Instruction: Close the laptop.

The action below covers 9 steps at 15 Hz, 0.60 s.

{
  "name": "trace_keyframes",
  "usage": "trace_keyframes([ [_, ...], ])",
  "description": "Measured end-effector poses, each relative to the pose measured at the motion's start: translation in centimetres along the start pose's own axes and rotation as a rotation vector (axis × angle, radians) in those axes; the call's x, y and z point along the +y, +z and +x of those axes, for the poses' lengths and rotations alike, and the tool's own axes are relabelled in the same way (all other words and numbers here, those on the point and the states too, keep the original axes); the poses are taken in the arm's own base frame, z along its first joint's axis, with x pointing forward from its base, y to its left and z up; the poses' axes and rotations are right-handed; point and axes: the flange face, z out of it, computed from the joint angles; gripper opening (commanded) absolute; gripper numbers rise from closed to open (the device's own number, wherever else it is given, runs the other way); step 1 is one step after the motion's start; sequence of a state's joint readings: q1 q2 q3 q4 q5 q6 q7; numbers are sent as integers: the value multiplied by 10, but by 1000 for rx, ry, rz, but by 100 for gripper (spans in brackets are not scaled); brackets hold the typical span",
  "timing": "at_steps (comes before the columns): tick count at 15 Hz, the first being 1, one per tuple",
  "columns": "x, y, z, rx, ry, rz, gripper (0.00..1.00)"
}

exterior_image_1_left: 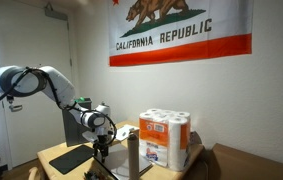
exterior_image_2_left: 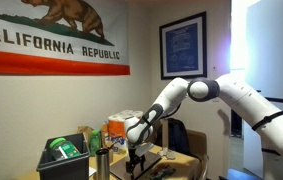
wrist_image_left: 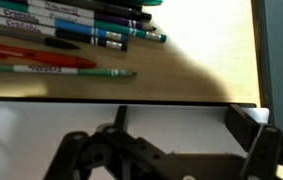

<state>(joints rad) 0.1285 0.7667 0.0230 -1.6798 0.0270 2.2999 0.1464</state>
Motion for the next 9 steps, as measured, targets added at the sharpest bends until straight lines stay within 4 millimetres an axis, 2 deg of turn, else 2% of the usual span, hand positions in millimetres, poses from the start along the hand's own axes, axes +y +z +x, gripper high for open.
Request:
trace_keyframes([
  [5,-1,14,-8,9,-3,0,100],
  [9,-1,14,-8,18,-4,1,100],
])
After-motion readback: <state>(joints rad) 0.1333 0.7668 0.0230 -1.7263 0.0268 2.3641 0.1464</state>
